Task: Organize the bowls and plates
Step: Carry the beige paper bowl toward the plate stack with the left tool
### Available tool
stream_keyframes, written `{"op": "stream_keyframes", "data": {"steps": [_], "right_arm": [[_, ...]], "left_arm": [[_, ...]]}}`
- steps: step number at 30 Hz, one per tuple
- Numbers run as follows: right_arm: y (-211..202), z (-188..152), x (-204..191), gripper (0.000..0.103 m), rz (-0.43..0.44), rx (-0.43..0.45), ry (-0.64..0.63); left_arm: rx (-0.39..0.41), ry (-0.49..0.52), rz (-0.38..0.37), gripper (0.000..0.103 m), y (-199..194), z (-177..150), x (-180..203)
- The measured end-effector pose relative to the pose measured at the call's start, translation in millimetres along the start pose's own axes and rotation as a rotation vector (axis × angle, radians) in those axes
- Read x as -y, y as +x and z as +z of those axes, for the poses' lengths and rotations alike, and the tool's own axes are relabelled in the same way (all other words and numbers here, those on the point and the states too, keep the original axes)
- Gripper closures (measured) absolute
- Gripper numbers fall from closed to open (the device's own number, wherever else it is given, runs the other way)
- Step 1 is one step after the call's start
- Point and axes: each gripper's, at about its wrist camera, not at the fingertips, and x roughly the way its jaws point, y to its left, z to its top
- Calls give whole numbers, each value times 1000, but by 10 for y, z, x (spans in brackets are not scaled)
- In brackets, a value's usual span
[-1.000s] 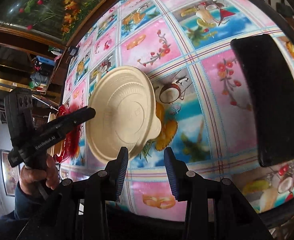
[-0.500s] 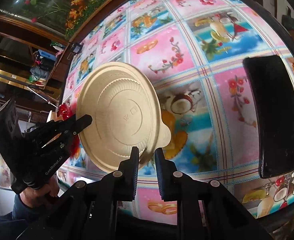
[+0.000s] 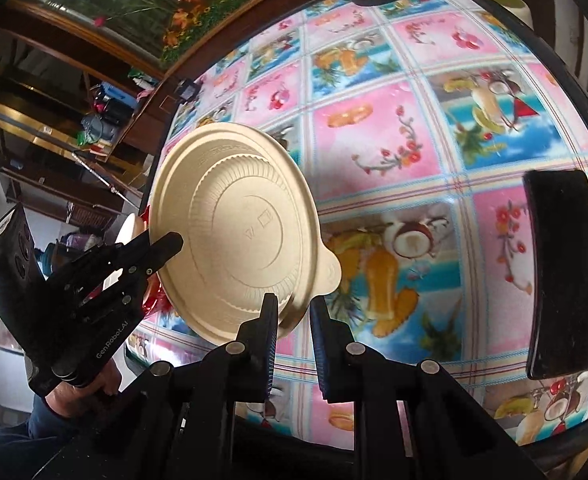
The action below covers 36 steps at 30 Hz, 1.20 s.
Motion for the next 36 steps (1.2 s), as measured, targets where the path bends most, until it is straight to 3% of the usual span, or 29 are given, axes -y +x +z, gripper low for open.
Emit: {"op": "stream_keyframes", "data": {"steps": [16, 36], "right_arm": [[17, 189, -596, 85, 43, 2, -139], [321, 349, -1352, 85, 92, -45, -309]], "left_arm": [[68, -82, 110, 86, -422, -106, -418], [95, -220, 227, 86, -761, -419, -988]]}}
